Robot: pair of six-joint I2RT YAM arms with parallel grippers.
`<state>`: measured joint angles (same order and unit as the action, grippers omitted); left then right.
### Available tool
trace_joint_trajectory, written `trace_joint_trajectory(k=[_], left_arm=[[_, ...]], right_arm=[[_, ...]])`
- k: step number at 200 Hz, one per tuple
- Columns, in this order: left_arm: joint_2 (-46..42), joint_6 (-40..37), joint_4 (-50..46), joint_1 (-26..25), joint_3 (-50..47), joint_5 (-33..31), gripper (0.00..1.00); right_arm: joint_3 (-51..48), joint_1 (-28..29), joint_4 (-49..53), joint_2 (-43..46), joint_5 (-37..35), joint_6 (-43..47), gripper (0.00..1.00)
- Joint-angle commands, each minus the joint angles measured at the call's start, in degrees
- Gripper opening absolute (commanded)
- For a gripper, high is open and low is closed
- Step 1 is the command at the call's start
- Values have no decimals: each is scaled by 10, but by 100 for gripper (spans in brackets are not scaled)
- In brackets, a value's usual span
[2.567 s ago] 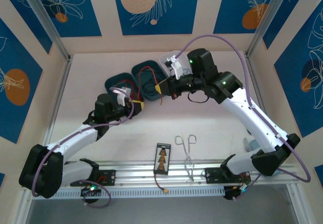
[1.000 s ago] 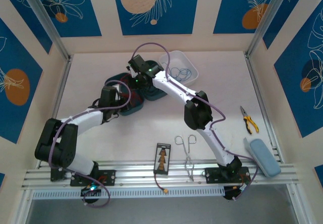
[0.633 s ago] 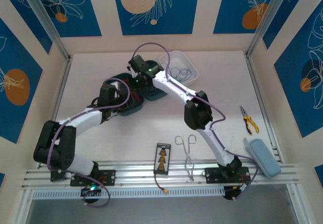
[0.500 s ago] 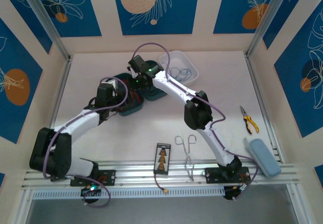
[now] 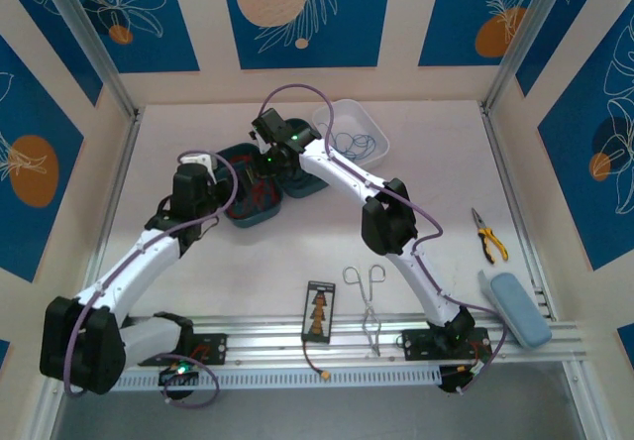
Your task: Untangle the cables
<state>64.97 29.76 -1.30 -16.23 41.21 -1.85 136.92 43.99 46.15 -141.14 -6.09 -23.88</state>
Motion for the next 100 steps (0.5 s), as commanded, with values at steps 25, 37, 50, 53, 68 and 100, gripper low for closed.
trace_joint_trajectory(k=[25,37,50,53,68,100], left_arm=[[-84,-31,-75,8,15,-61,100],[-113,-39,-92,8,13,-80,100],[-146,-53,-113,8,10,-100,100],[-152,-56,-117,8,10,-105,100],[-191,-68,-141,8,5,-136,100],[-270,-108,-165,8,-22,-176,100]], right_arm=[[-22,11,20,48,-16,18,23],[-49,12,12,78,-22,22,28],[-91,13,-1,116,-31,23,33],[-102,13,-5,125,-34,22,34],[-167,11,-30,178,-49,20,39],[-340,2,-90,311,-101,5,53]])
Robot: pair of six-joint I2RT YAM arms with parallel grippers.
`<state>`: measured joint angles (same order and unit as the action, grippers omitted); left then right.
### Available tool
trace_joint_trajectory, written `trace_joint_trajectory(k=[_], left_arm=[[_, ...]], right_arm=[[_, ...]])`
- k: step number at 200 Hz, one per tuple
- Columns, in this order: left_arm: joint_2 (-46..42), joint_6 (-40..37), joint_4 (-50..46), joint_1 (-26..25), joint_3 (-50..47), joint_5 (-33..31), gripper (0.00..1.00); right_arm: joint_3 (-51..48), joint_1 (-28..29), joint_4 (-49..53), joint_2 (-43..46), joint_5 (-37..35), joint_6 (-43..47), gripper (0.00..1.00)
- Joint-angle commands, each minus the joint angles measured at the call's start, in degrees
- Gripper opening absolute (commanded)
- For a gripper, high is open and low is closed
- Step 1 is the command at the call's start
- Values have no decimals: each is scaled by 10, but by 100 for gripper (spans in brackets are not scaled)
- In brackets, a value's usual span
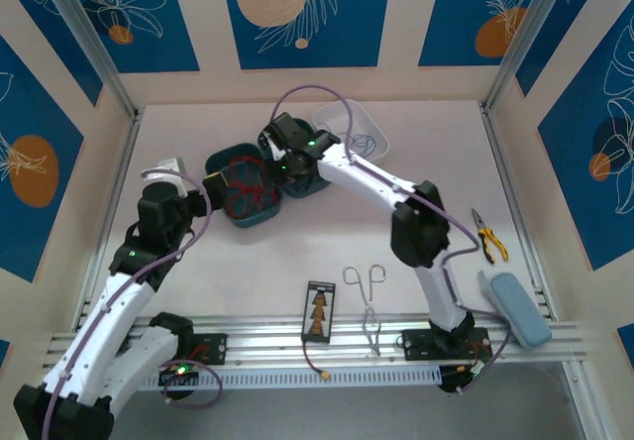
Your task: Untangle the cables
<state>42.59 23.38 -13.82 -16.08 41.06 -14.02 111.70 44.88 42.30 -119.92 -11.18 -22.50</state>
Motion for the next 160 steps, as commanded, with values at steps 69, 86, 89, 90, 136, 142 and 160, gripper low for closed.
trace_joint_trajectory(k=[69,86,89,90,136,142,160], left_arm=[[-152,-88,12,7,-122,-117,100],[-159,-91,54,7,-157,-122,100],[-160,-91,63,7,-163,-123,100],[-160,-92,66,7,-166,-124,100],[-124,-131,199,7,-255,-143,100],[-116,-142,216,8,-263,-142,100],[-95,-175,267,10,-286,-137,100]], right_arm=[[-420,-64,-134,377,-185,-44,99],[-481,-89,-146,428,-196,-50,99],[-490,-95,-147,437,-198,-51,99],[-490,-95,-147,437,-198,-51,99],[-623,-208,-202,555,-155,-68,99],[-638,-228,-210,570,-138,-72,99],[-678,-288,-238,605,-80,-78,99]])
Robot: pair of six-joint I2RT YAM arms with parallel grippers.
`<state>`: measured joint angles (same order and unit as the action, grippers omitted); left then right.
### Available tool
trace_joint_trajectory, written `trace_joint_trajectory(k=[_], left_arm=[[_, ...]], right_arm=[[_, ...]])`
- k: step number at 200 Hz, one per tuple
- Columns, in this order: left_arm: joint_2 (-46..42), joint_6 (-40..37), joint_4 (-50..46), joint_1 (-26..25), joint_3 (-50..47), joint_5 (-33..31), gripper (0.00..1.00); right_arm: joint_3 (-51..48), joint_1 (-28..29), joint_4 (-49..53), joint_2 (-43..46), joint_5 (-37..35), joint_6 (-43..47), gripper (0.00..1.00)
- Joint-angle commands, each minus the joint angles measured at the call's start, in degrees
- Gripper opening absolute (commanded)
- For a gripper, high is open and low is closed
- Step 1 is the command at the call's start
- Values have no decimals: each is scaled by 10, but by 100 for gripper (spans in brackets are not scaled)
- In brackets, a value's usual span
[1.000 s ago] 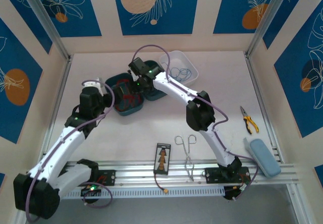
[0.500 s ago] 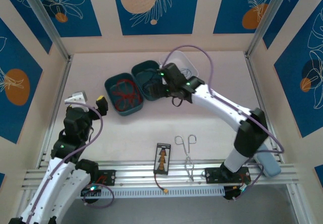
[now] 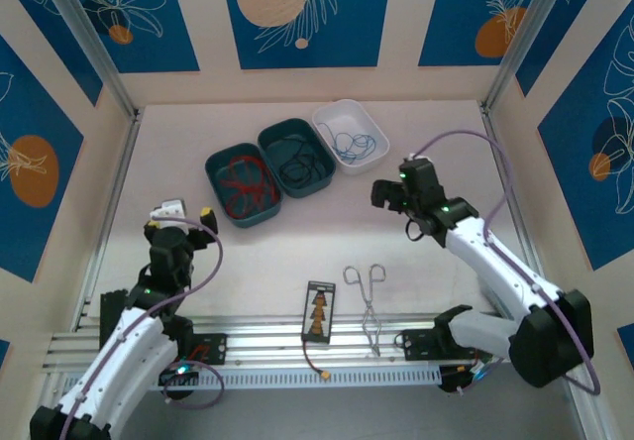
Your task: Untangle the cables
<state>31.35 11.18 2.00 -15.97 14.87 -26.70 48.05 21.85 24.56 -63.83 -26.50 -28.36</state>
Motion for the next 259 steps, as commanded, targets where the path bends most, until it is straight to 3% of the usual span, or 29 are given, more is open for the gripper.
trace_joint_trajectory(k=[1,25,57,84,138,166,259], left_arm=[[18,-55,112,10,-25,-10,100],[36,-90,188,23,-56,26,100],[73,-102,247,68,-70,109,100],[131,-95,297,112,-68,187,100],[299,-67,477,179,-58,346,100],[365,-63,527,190,-51,385,100],[467,-73,637,223,-50,473,100]], right_arm=[[-44,-61,-62,47,75,-20,99],[-76,-126,-86,70,138,-14,99],[-92,-166,-92,72,122,-18,99],[-98,-170,-109,59,62,-1,99],[-224,-147,-359,70,29,151,99],[-276,-147,-463,65,37,184,99],[-305,-154,-590,-15,72,210,99]])
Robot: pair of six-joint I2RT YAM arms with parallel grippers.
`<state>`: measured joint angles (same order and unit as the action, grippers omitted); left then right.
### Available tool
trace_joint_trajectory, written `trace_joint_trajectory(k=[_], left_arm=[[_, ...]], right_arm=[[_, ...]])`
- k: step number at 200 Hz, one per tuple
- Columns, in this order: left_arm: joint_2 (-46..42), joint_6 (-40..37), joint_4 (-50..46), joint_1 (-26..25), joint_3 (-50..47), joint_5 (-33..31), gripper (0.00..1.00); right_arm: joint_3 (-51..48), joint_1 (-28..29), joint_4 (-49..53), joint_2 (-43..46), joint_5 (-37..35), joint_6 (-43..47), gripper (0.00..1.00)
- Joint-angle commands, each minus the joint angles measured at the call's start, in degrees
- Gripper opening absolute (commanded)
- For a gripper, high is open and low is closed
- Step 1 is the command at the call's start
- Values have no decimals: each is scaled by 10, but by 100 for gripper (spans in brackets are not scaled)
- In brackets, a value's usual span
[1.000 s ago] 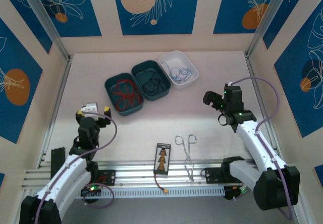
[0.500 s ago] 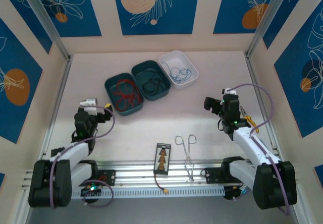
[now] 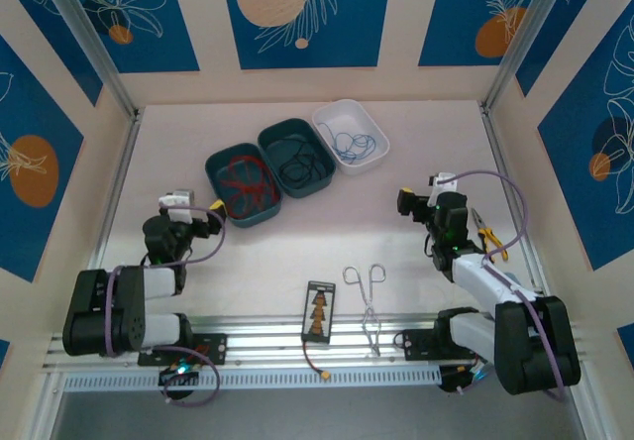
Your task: Untangle the cables
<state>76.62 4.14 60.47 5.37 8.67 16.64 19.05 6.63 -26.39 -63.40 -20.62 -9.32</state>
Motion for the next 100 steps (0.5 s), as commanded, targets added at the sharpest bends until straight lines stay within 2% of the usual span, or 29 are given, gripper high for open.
trace_joint_trajectory(k=[1,44,100], left_arm=[[15,-3,54,10,13,39,100],[120,-2,200,11,-3,30,100],[148,0,187,12,17,20,100]], right_arm=[[-16,-3,-82,-21,14,20,99],[-22,-3,-134,-55,37,28,99],[-31,-3,-180,-81,50,53,99]])
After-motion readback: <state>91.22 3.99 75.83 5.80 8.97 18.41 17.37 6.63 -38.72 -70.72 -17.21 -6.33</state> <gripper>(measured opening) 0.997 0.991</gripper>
